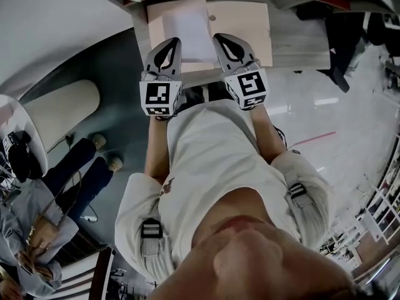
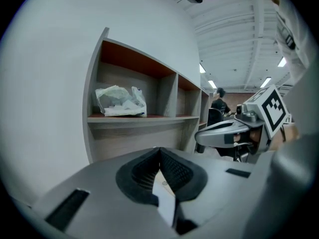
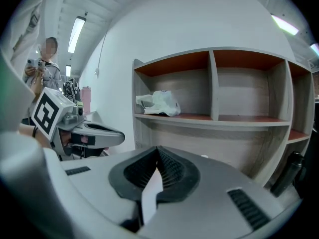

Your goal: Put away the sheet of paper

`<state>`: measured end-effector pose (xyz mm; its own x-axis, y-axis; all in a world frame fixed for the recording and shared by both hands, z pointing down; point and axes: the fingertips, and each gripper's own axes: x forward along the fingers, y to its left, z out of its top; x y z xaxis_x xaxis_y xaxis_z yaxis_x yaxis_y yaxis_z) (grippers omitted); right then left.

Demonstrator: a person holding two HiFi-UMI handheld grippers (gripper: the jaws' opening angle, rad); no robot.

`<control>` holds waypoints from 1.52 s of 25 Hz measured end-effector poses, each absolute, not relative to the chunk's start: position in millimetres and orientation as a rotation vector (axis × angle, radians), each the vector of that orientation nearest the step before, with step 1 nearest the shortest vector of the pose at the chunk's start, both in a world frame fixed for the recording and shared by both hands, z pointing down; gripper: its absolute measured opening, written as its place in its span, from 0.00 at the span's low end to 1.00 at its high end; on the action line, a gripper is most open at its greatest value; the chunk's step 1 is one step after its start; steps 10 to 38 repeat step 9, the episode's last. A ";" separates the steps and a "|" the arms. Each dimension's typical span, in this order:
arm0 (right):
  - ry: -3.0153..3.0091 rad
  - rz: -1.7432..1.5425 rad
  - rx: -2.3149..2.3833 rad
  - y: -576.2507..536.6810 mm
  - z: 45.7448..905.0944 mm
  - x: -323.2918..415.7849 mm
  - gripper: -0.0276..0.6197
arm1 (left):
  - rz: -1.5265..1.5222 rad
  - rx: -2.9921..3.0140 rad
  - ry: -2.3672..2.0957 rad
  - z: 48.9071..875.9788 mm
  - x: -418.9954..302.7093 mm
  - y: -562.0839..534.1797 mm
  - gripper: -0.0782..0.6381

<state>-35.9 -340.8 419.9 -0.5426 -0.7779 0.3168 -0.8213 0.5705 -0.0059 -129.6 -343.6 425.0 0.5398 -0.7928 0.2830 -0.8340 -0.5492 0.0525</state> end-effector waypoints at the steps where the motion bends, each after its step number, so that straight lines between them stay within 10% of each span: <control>1: -2.525 0.223 1.322 -341.4 419.1 -36.3 0.08 | 0.333 2.589 -1.390 424.3 -131.5 -343.6 0.14; 38: -2.520 0.229 1.331 -340.3 417.1 -37.6 0.08 | 0.330 2.608 -1.380 420.2 -132.9 -341.6 0.14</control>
